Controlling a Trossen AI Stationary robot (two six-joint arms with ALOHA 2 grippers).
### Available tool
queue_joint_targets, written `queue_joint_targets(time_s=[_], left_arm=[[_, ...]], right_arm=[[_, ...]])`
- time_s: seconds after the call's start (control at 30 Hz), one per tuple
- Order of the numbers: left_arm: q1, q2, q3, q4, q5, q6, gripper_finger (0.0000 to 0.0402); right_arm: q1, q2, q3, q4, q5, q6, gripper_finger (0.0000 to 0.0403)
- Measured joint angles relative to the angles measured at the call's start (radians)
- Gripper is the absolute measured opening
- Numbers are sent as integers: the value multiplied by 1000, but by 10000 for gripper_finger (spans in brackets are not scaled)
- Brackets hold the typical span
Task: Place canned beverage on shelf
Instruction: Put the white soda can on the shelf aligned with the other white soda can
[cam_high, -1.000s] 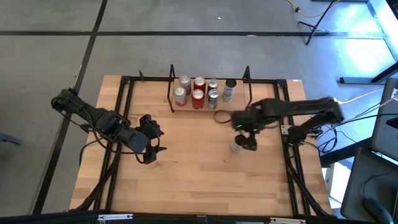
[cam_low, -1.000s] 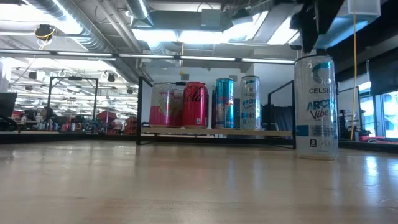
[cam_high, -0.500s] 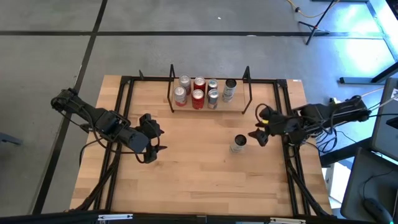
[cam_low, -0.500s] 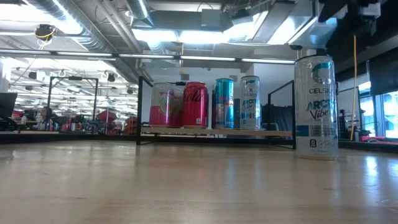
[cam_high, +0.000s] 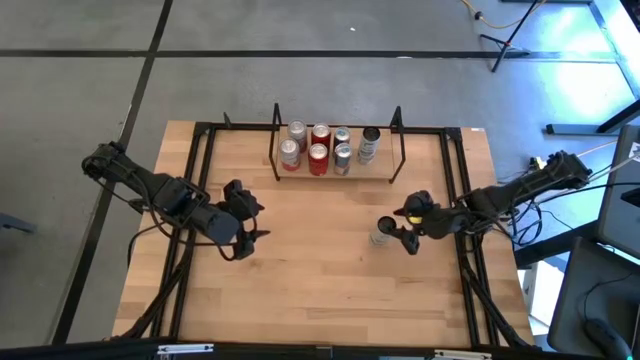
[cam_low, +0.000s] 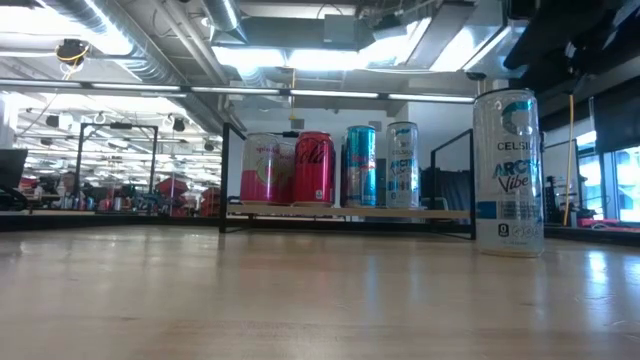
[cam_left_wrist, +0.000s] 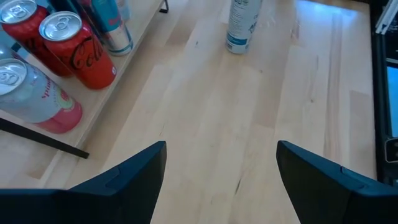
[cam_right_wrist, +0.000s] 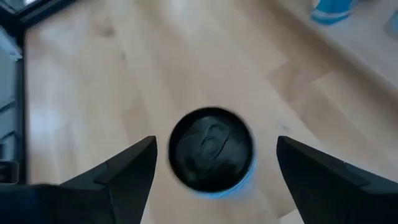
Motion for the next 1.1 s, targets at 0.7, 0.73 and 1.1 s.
queue_joint_targets(time_s=[0.7,0.73,1.1], left_arm=[[21,0,0,0,-1,8,291],[21,0,0,0,-1,8,291],[21,0,0,3,48,8,291]], right_arm=[[-1,171,-1,48,32,-54,397],[-1,182,-1,47,32,-54,398],[-1,215,-1,82,50,-38,283]])
